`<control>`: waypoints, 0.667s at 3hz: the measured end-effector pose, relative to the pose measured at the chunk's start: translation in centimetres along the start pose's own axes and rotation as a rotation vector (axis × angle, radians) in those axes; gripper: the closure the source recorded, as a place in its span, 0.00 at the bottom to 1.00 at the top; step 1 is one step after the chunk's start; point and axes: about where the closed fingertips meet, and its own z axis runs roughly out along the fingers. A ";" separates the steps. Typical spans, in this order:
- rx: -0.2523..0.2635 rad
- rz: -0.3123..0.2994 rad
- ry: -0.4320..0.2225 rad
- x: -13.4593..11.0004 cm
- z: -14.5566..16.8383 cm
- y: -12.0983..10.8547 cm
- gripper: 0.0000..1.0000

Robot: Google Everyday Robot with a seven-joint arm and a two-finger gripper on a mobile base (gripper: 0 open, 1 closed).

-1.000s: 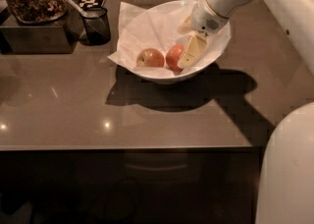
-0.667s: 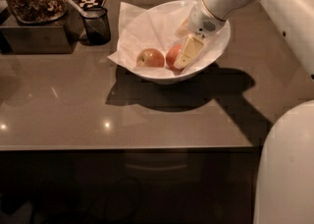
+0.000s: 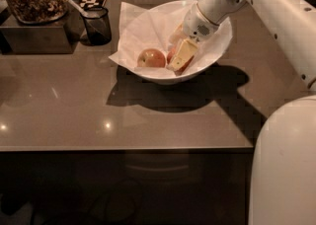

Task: Pick apple from white bowl

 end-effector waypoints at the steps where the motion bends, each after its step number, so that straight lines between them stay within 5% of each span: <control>1: -0.036 0.017 0.012 0.6 0.9 0.7 0.26; 2: -0.062 0.045 0.035 1.9 1.1 1.7 0.30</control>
Offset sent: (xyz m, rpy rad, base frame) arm -0.0318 -0.0244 -0.0280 -0.0556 0.1249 -0.0220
